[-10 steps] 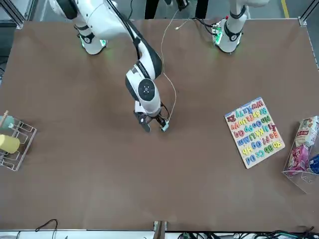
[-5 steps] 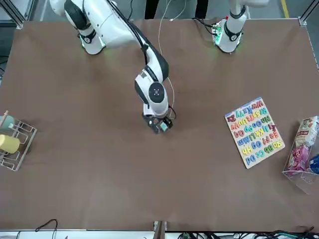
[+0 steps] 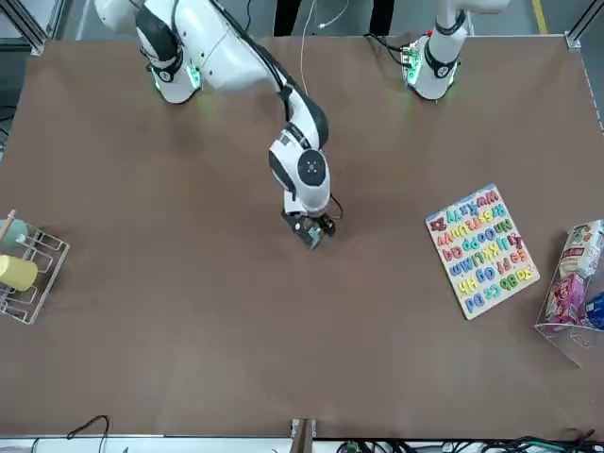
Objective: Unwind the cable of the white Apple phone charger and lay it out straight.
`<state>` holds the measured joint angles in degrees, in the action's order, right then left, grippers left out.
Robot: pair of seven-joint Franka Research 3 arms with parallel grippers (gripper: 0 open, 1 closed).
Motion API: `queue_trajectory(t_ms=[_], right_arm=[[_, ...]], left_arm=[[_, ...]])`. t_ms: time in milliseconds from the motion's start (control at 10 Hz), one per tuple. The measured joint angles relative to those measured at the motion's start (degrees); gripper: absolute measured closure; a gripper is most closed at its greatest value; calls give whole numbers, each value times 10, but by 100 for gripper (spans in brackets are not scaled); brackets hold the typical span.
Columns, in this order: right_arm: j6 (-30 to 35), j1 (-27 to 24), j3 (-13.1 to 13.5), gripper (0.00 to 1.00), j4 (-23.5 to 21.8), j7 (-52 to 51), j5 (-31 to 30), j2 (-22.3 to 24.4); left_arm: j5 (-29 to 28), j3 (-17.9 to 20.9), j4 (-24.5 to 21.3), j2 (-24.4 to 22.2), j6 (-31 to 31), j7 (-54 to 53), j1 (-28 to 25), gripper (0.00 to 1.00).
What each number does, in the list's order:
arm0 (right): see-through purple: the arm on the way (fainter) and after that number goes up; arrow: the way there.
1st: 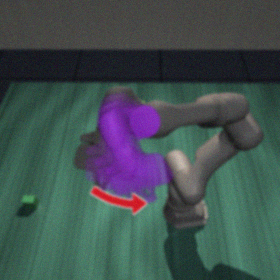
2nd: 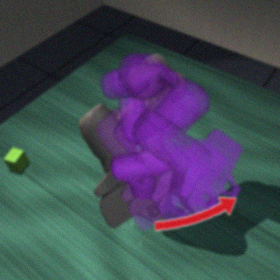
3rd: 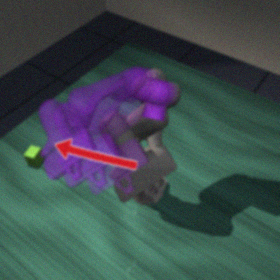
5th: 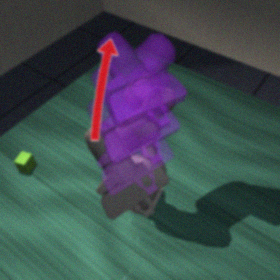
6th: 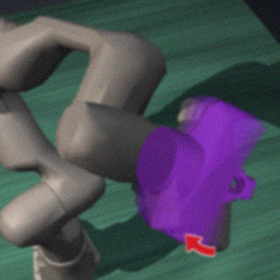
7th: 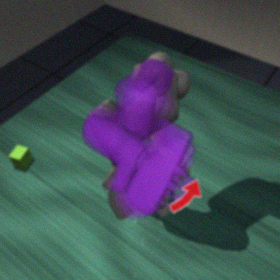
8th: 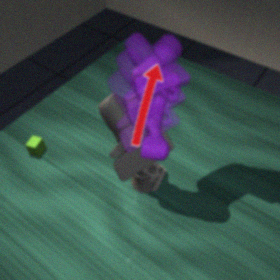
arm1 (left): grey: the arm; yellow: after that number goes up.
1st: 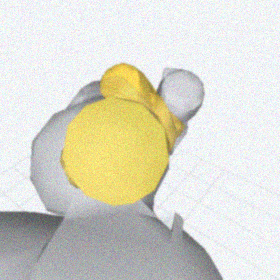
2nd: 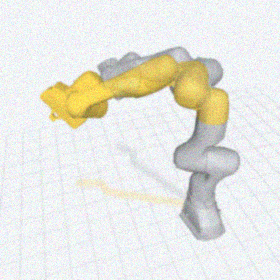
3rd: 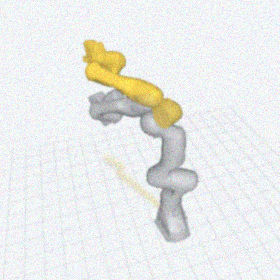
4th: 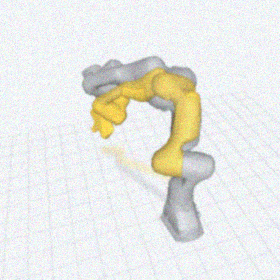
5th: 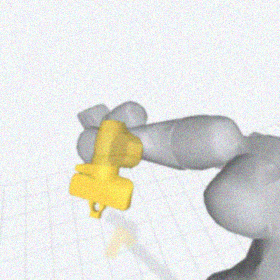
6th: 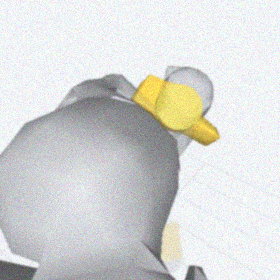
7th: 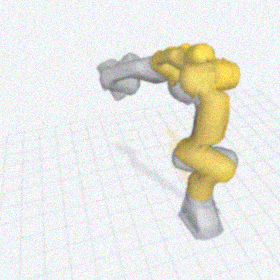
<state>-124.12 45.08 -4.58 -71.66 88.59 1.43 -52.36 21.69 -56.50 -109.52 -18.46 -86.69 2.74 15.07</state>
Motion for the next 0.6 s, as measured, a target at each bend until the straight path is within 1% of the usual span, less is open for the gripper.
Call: queue_trajectory(t_ms=[100,400,600], right_arm=[[-5,1,2,0,0,0,-4,-4],[-12,-1,22,0,3,0,-14,-7],[-14,-6,26,0,5,-1,-18,-7]], left_arm=[[7,0,0,1,-8,0,0,96],[12,0,0,5,-31,-1,0,96],[12,0,1,13,-45,-1,-1,96]])
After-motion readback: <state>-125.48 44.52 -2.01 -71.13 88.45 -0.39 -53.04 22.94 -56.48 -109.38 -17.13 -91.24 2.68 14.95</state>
